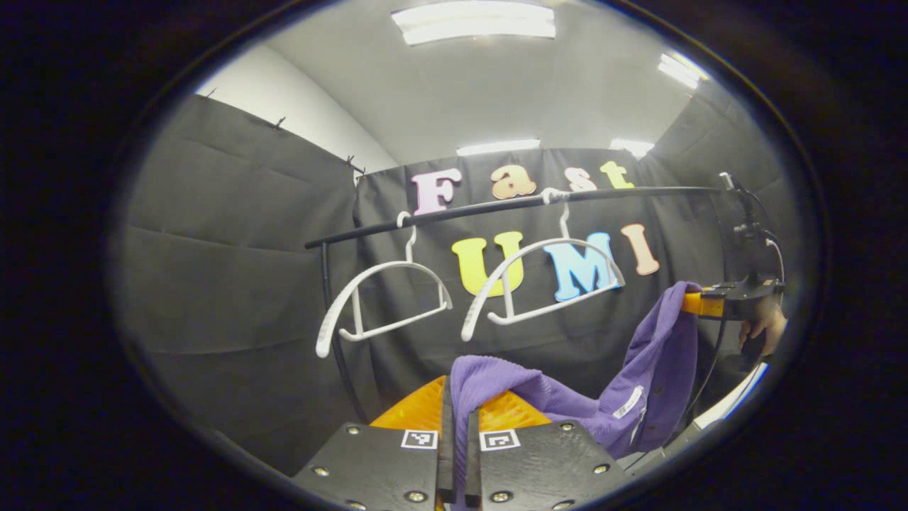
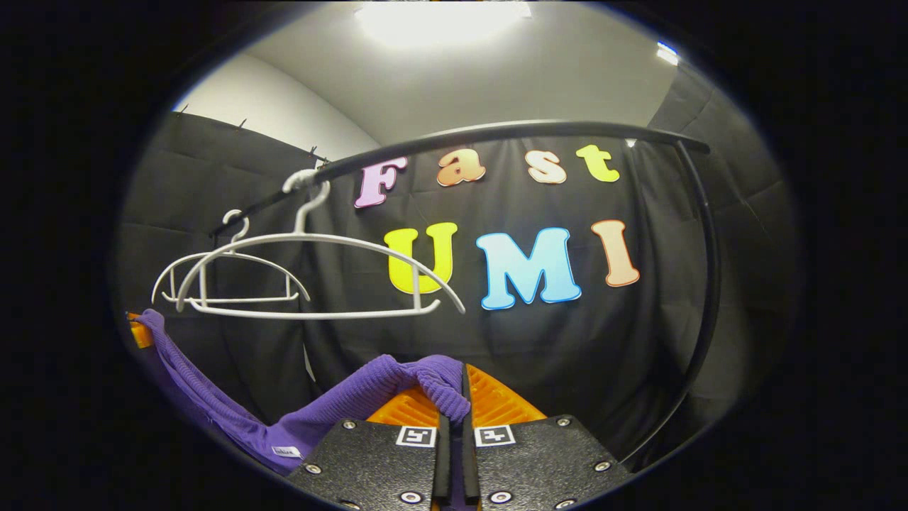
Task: Grasp the clothes on the hanger with both hands and then place them into the laundry hamper below.
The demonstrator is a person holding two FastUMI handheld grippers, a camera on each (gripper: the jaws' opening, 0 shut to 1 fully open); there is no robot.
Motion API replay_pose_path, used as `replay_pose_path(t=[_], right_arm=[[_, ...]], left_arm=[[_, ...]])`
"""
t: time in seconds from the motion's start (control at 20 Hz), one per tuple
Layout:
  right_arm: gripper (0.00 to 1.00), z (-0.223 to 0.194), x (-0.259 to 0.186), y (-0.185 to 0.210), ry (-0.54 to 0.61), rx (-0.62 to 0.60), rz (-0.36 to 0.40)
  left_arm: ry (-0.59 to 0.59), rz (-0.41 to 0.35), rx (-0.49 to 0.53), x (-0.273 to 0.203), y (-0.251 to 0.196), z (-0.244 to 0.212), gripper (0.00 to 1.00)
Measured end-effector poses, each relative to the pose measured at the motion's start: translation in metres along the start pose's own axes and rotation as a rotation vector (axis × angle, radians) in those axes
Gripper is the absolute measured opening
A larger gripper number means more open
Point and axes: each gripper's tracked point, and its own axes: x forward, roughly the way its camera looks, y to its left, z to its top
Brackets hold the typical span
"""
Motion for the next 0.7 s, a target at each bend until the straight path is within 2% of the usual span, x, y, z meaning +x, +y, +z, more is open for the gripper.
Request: replay_pose_path(t=[0.1, 0.15, 0.35, 0.7], right_arm=[[0.06, 0.008, -0.02, 0.015, -0.012, 0.0, 0.015], [0.06, 0.011, -0.029, 0.023, -0.013, 0.003, 0.025], [0.06, 0.012, -0.066, 0.056, -0.013, 0.005, 0.059], [0.06, -0.023, -0.115, 0.094, 0.072, -0.008, 0.101]], left_arm=[[-0.008, -0.019, -0.007, -0.013, -0.003, 0.005, 0.06], [-0.009, -0.031, -0.016, -0.018, -0.005, 0.005, 0.02], [-0.007, -0.081, -0.047, -0.042, -0.02, -0.001, 0.02], [0.035, -0.152, -0.089, -0.063, -0.052, -0.033, 0.06]])
